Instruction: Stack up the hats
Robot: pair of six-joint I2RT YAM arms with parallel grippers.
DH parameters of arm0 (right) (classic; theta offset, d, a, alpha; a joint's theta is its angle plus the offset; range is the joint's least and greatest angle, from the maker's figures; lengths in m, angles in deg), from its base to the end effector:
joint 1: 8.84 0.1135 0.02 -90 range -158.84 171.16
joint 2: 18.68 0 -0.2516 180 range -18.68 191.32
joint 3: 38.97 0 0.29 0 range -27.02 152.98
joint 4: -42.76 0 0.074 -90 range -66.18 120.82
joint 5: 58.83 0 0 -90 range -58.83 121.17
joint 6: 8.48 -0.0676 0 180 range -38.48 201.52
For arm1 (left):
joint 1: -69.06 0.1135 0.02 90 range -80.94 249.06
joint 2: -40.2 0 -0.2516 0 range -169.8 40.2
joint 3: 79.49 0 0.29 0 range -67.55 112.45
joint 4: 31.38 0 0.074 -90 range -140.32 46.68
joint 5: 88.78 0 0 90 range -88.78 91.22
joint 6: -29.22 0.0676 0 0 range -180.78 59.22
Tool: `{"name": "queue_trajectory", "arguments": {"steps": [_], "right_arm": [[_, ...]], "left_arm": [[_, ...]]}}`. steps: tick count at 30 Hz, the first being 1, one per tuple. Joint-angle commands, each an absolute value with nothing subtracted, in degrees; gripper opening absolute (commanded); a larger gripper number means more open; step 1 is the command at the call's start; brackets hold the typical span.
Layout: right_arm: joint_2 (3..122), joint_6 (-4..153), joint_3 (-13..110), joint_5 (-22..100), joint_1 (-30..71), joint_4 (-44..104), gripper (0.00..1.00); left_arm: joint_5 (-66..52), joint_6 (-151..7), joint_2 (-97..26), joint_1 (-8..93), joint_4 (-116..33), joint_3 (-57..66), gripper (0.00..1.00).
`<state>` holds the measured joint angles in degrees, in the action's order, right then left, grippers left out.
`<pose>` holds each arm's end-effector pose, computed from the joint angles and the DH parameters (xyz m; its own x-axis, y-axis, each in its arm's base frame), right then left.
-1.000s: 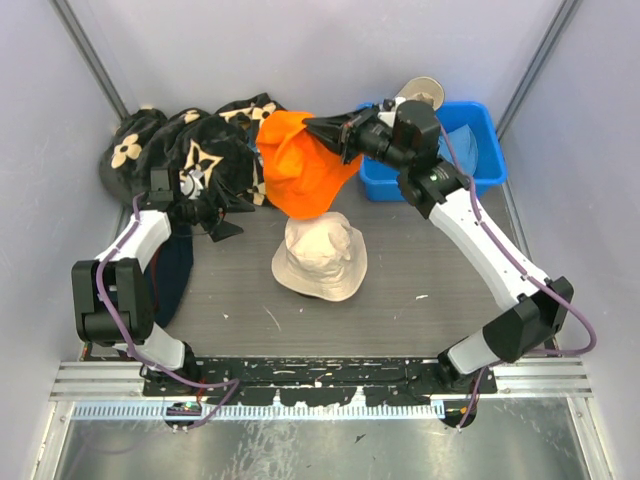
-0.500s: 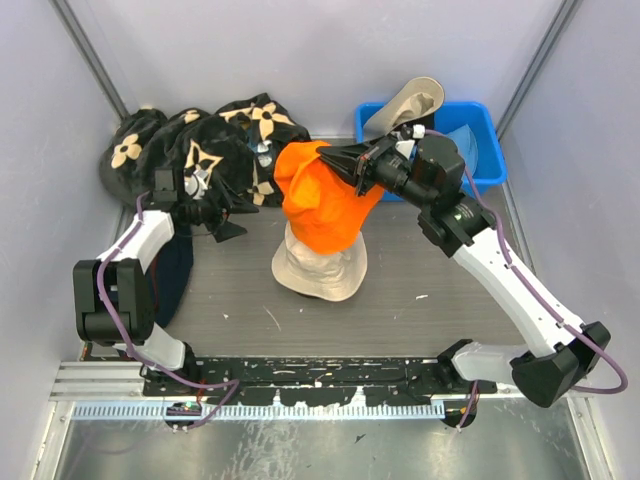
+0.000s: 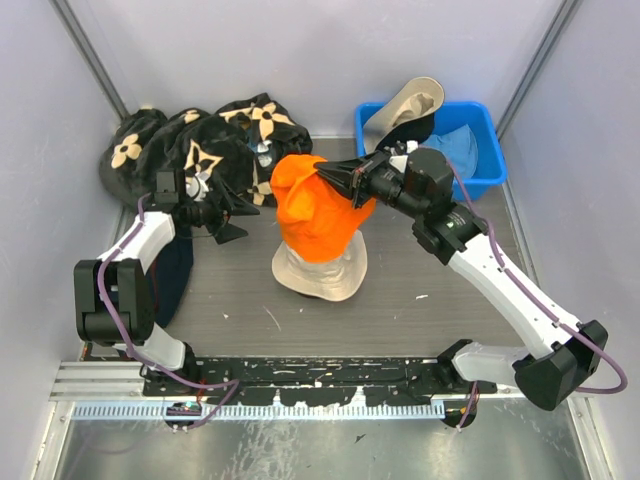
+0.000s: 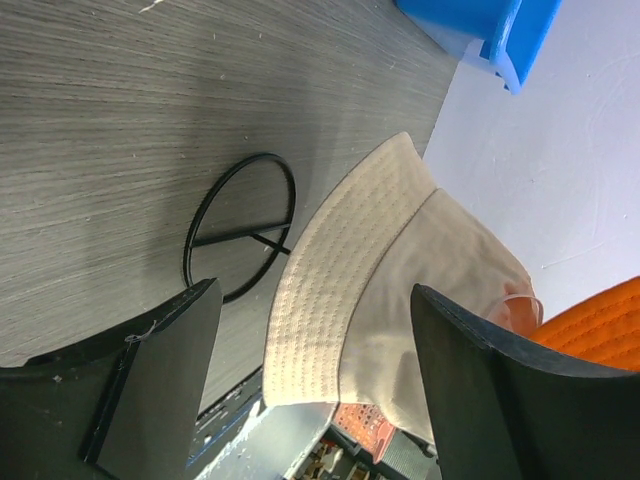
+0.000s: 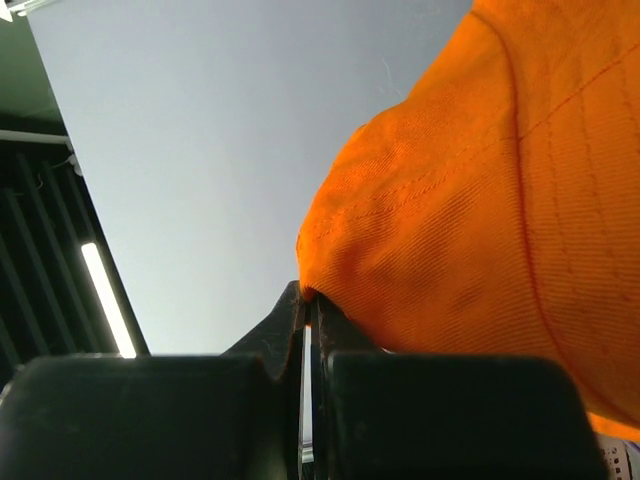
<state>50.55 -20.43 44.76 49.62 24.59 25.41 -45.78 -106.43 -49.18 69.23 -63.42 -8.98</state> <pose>0.2799 0.2104 0.4145 -0.7608 0.6098 0.2222 0.2034 -0.1011 0.9739 0.3676 -0.0483 0.1781 -0.8709 -0.4903 -0.0349 -0.2341 0.4761 -0.8477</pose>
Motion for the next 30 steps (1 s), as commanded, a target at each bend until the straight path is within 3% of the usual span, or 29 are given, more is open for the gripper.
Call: {"name": "queue_trajectory", "arguments": {"steps": [1, 15, 30], "right_arm": [[48.2, -21.4, 42.3, 48.7, 25.0, 29.3, 0.01], [42.0, -22.6, 32.7, 47.0, 25.0, 28.6, 0.01], [51.4, -22.7, 46.3, 49.3, 25.0, 33.3, 0.01]], "left_arm": [[-46.2, -106.2, -47.7, 69.1, -62.9, -10.0, 0.84], [-46.2, -106.5, -49.0, 69.1, -62.3, -9.8, 0.84], [-46.2, -106.5, -49.0, 69.1, -62.3, -9.9, 0.84]]}}
